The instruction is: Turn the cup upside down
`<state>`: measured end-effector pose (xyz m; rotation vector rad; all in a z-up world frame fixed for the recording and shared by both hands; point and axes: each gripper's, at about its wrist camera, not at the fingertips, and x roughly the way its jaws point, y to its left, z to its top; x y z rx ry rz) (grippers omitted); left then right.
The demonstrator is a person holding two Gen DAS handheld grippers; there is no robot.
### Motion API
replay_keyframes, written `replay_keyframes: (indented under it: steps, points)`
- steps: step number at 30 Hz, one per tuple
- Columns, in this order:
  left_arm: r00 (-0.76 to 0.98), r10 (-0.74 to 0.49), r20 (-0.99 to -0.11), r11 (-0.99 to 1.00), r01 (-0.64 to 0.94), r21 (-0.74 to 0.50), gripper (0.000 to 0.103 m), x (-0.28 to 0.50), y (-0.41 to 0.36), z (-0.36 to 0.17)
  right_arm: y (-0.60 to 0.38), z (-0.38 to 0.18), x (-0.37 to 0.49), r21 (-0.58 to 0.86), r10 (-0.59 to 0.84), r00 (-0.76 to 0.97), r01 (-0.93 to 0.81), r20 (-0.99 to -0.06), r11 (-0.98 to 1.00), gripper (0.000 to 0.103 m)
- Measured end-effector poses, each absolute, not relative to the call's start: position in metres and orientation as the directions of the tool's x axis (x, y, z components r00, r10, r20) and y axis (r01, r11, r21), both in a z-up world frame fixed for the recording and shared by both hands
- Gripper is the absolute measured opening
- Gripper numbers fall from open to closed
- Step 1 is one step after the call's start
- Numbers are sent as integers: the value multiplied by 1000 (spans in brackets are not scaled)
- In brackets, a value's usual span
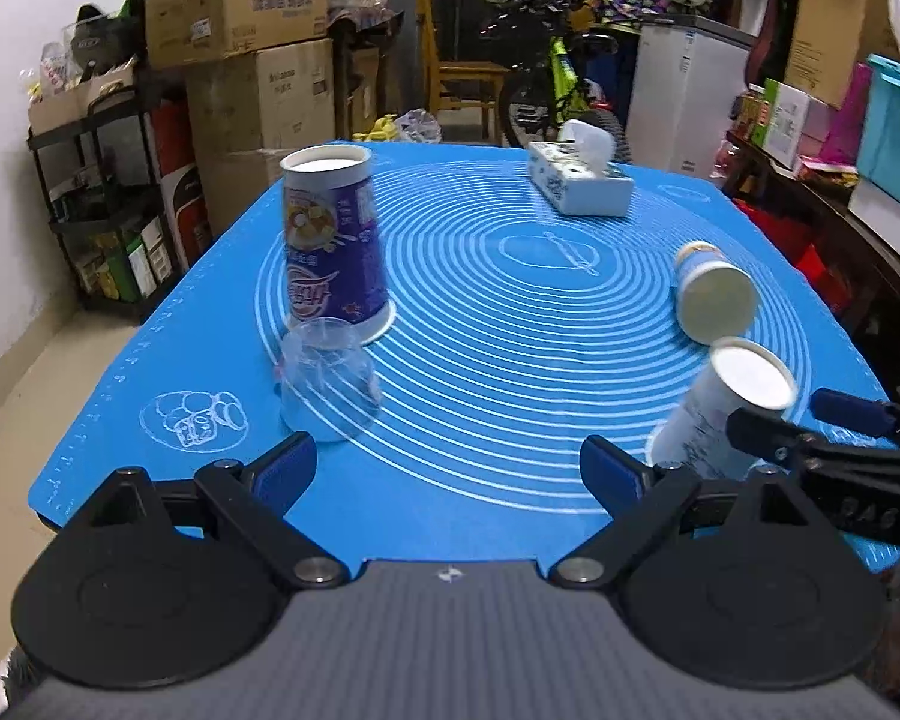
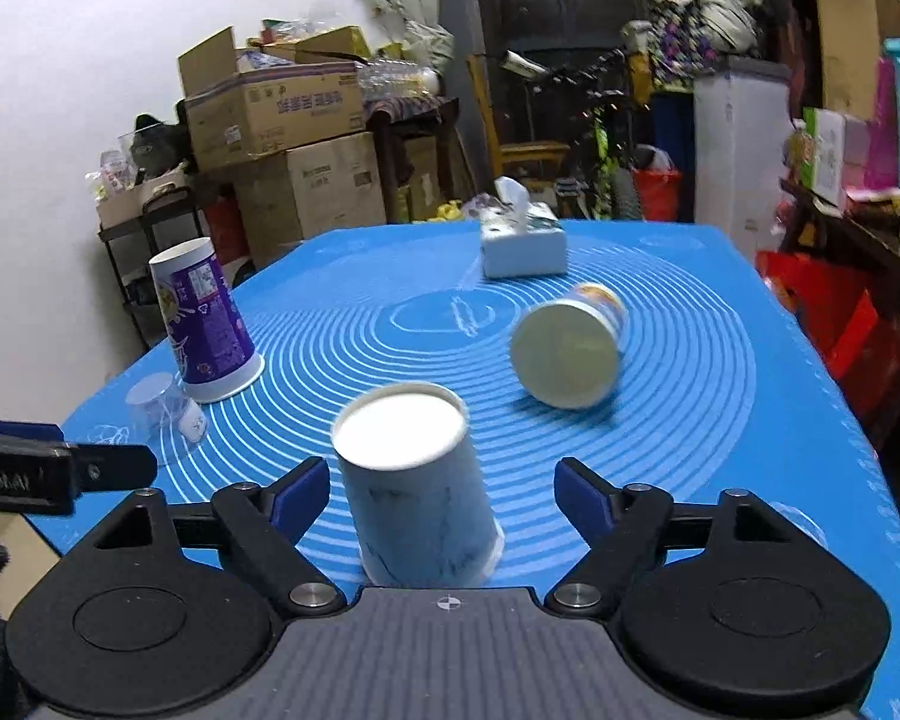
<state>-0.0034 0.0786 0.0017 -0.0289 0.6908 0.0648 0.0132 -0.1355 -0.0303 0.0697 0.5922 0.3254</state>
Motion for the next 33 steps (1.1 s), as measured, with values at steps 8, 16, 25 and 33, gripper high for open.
replay_keyframes:
  steps: [8,16,25,33]
  points:
    - [781,6,-625,1000,8,19,94,-22,49,0,-161,-21,-15,128,261,780,-229,-569,965,86]
    - [761,-25,-649,999,44,12,94,-28,35,-9,-171,-26,-28,97,211,769,-192,-603,977,86]
    - [760,-42,-649,997,70,18,94,-31,27,-10,-172,-28,-28,86,195,759,-181,-621,980,86]
    - [751,-52,-658,995,94,28,94,-31,21,-13,-173,-27,-29,94,191,759,-170,-622,981,86]
